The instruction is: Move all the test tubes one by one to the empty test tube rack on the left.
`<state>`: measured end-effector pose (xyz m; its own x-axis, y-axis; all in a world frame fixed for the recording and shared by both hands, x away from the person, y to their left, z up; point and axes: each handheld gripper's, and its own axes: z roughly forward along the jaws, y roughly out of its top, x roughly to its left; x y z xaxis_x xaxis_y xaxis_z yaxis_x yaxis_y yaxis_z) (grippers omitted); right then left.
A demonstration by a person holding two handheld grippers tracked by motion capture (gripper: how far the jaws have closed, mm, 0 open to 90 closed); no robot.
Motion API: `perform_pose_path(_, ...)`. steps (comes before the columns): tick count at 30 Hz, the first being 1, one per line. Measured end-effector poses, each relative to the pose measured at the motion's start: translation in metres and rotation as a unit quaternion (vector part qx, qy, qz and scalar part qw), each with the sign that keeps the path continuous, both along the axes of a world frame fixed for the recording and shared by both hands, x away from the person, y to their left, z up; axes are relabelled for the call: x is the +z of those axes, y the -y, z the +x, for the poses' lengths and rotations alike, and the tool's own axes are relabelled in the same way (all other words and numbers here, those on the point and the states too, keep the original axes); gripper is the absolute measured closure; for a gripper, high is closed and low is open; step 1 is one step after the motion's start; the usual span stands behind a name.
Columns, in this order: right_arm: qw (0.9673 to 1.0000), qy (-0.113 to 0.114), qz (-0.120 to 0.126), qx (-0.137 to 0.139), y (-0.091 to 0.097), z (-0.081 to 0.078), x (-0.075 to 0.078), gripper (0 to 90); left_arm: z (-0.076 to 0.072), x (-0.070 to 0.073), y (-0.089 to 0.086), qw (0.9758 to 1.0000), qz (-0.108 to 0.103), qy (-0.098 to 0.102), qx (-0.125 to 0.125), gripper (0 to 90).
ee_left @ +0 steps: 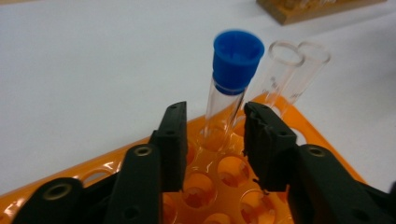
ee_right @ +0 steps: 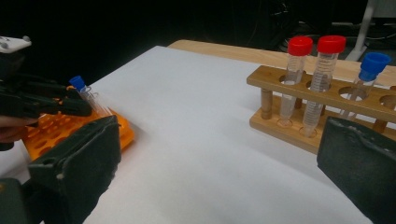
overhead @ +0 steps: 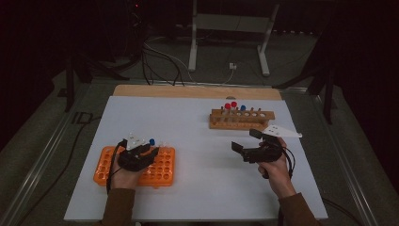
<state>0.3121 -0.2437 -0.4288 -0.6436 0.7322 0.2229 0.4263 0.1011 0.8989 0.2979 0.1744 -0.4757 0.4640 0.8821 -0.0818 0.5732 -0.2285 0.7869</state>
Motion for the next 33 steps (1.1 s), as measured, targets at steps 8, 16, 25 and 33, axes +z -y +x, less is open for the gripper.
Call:
perform_pose_path(8,0.9999,0.005,-0.006,-0.008,0.002,0.003,0.003,0.0,-0.007,0.013,-0.010,0.9976,-0.059,0.030,-0.021,39.4)
perform_pose_path(16,0.9996,0.010,-0.010,-0.024,0.006,0.012,0.012,0.0,-0.011,0.025,-0.005,0.9945,-0.080,0.061,-0.029,17.0)
perform_pose_path(25,0.9971,0.016,-0.056,-0.048,0.003,0.034,0.022,3.4,-0.012,0.030,-0.007,0.9912,-0.110,0.071,-0.017,5.1)
perform_pose_path(33,0.9941,0.026,-0.079,-0.070,0.000,0.057,0.029,25.8,-0.013,0.031,-0.005,0.9898,-0.118,0.076,-0.022,0.5)
